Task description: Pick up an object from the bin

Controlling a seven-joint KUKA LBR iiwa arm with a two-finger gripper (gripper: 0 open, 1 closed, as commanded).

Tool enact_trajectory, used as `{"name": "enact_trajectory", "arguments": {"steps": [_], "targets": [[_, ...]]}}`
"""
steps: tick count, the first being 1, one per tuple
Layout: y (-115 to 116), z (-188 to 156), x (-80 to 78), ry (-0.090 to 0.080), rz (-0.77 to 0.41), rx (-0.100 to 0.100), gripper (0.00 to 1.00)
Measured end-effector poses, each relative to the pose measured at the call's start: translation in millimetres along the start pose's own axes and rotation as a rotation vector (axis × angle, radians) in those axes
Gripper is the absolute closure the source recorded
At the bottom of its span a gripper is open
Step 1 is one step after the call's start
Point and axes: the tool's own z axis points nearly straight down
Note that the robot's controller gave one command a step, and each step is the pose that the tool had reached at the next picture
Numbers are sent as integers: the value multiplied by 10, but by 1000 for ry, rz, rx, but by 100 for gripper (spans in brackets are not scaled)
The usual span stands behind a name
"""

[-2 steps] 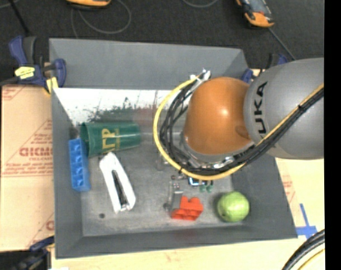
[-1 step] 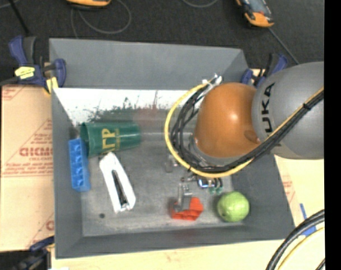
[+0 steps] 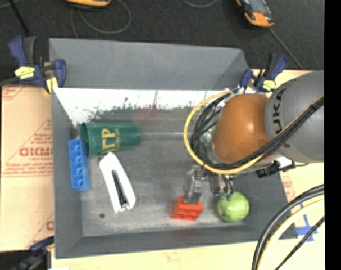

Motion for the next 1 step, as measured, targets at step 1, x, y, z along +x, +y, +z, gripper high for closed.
{"name": "enact_trajectory", "arguments": {"steps": [1], "targets": [[6, 0, 0, 0, 2, -1, 0]]}}
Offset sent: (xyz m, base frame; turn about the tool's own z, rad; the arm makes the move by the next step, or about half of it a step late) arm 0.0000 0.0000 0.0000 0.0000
